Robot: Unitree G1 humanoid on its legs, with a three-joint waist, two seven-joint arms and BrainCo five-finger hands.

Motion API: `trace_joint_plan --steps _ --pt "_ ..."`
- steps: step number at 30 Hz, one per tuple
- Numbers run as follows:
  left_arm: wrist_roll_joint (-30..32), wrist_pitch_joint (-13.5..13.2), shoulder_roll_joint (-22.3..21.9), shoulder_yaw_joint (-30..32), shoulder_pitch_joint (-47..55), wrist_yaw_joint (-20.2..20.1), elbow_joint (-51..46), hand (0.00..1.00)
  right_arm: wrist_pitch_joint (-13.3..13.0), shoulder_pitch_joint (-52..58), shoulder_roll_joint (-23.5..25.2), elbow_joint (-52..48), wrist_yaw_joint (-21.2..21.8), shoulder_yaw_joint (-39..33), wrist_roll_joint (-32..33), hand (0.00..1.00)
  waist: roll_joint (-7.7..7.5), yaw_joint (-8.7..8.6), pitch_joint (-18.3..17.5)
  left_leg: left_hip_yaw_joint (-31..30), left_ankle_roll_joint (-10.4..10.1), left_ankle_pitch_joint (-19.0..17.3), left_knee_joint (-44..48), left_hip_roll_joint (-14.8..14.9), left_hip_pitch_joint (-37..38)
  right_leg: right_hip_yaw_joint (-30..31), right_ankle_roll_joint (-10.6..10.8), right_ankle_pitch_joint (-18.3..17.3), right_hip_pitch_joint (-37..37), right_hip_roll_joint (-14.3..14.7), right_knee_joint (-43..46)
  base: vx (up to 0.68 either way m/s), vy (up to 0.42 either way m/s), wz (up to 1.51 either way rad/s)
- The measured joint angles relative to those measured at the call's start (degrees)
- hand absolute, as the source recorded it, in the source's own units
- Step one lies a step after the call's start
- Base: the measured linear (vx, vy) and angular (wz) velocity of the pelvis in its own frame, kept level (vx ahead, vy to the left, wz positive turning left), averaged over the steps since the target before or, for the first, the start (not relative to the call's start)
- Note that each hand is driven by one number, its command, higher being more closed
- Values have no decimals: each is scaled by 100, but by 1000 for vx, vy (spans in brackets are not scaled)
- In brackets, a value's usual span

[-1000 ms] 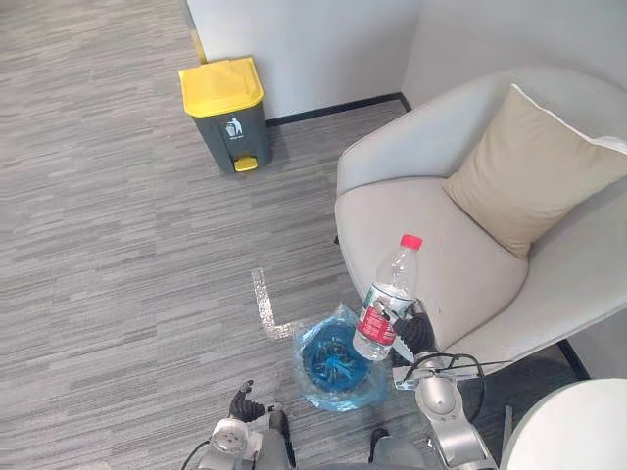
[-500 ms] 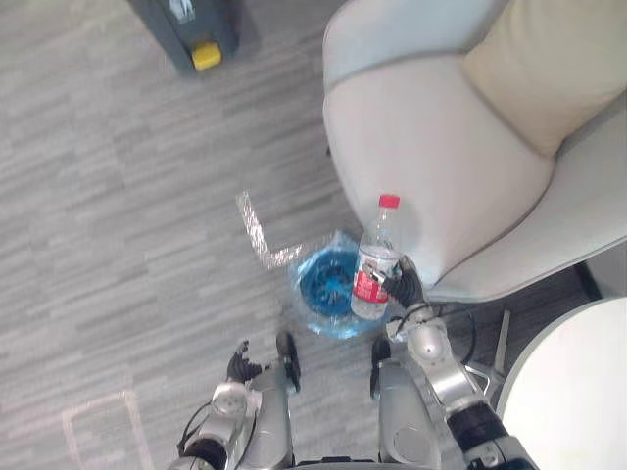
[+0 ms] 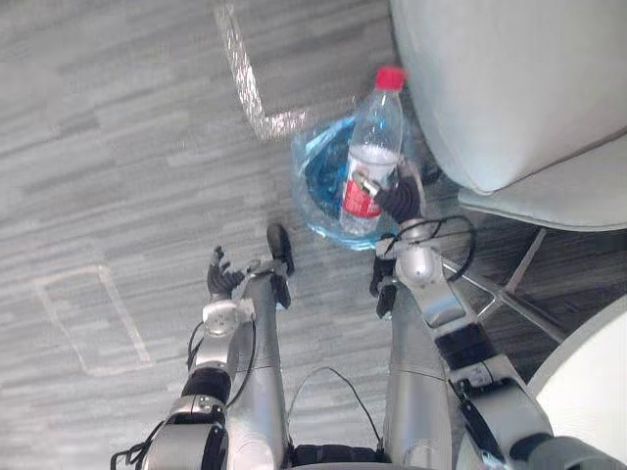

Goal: Gather rubbish on tea table into small bin, then transfer packed bag to large trash can.

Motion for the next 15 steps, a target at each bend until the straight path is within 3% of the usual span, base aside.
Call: trace_joint_plan --steps 6,7,15 --pt "-65 -42 -98 -7 -102 47 -174 0 80 -500 -9 633 -55 -258 2 100 -3 26 2 -24 -7 171 -200 -101 -252 -40 1 0 -304 -88 5 23 -4 11" --pt "-94 -47 -119 -8 -103 48 -228 0 113 -524 -49 706 -64 -262 1 0 -4 42 2 -27 -10 206 -246 -119 -288 -42 0 0 -355 -97 5 13 -15 14" --pt "-93 -136 -156 -61 -108 57 -236 0 165 -636 -154 1125 -145 -474 20 0 -4 57 2 -53 -46 369 -489 -178 -290 -95 -13 8 -419 -131 -18 7 -18 7"
